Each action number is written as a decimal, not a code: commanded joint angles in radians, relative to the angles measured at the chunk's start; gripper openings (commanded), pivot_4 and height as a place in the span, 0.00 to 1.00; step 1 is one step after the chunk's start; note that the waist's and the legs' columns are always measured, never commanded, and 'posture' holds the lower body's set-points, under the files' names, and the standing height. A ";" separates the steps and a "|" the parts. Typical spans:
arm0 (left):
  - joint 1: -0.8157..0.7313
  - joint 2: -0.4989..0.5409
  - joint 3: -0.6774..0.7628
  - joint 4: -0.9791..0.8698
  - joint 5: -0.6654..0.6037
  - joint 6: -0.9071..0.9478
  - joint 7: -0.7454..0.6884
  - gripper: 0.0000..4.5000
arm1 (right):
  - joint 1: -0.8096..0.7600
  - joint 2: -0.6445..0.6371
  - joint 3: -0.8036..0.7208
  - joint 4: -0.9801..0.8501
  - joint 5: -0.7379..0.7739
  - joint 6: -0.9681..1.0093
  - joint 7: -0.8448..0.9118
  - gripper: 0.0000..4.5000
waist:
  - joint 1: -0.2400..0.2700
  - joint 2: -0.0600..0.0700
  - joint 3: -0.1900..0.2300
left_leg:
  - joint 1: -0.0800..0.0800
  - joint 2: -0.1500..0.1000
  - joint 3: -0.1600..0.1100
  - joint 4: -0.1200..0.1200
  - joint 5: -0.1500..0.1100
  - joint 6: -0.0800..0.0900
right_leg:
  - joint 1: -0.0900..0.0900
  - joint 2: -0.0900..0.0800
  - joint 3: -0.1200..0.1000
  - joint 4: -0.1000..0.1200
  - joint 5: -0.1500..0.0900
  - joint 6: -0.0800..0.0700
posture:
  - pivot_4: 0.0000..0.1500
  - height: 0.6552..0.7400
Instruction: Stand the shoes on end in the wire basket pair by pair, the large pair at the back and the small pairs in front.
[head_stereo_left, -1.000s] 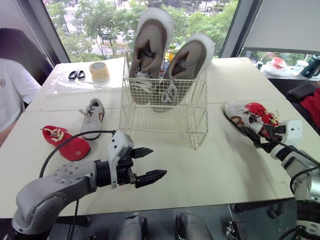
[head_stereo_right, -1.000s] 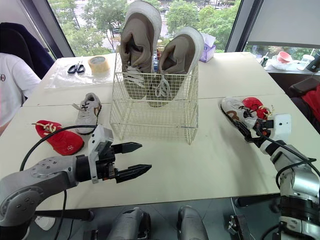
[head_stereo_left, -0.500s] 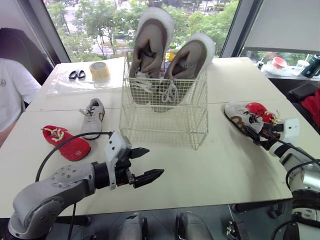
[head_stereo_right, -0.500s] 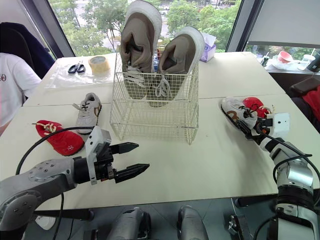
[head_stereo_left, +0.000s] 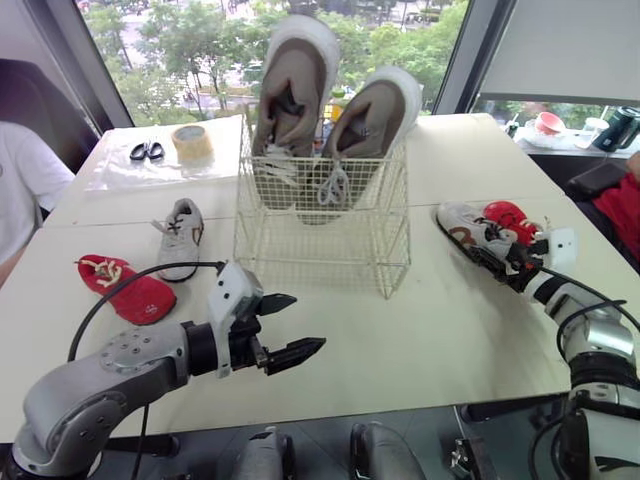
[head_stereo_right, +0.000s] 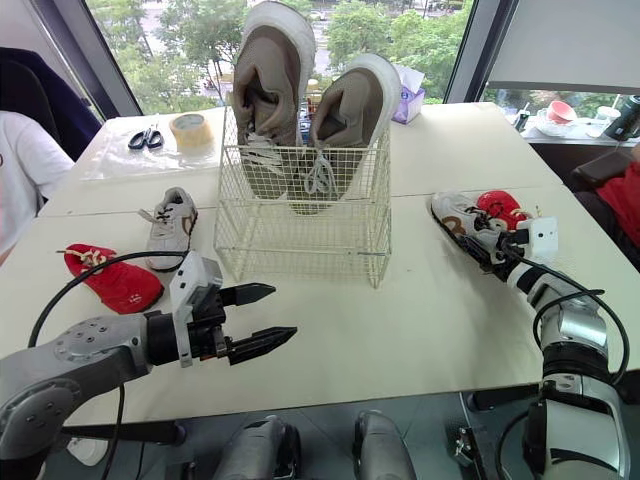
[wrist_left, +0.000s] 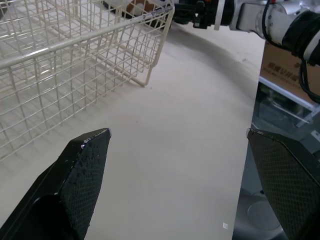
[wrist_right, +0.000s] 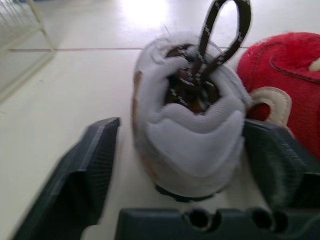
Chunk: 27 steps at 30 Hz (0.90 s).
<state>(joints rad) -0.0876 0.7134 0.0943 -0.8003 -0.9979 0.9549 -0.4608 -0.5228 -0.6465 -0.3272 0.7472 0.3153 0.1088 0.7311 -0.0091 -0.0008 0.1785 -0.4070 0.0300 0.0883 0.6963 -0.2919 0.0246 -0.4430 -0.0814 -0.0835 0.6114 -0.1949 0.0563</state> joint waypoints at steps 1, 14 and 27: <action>0.016 0.047 0.081 0.001 -0.131 0.022 -0.025 1.00 | -0.003 0.017 0.022 0.017 -0.028 -0.030 -0.016 0.50 | -0.005 0.000 0.000 | 0.000 0.000 0.000 0.000 0.000 0.000 | 0.000 0.000 0.000 0.000 0.000 0.000 | 1.00 1.00; -0.113 0.274 0.374 0.351 -0.796 -0.007 -0.005 1.00 | -0.086 0.045 -0.149 -0.548 0.134 0.051 -0.315 0.19 | -0.001 0.012 0.009 | -0.002 0.000 0.000 0.000 0.001 -0.001 | -0.003 -0.001 0.000 0.002 -0.001 0.002 | 1.00 1.00; -0.810 0.194 0.211 0.964 -0.737 0.059 -0.001 1.00 | -0.456 -0.167 -0.006 -0.875 0.331 0.271 -0.106 0.19 | -0.006 0.009 0.011 | -0.001 -0.004 0.001 -0.006 0.002 -0.002 | -0.003 -0.001 0.000 0.001 0.002 0.006 | 1.00 1.00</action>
<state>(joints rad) -0.8521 0.8992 0.3135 0.1249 -1.7655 0.9859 -0.4227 -0.9294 -0.7889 -0.3752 -0.0630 0.6191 0.3774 0.5524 -0.0151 0.0084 0.1892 -0.4074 0.0264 0.0895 0.6893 -0.2903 0.0222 -0.4466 -0.0816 -0.0836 0.6119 -0.1932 0.0621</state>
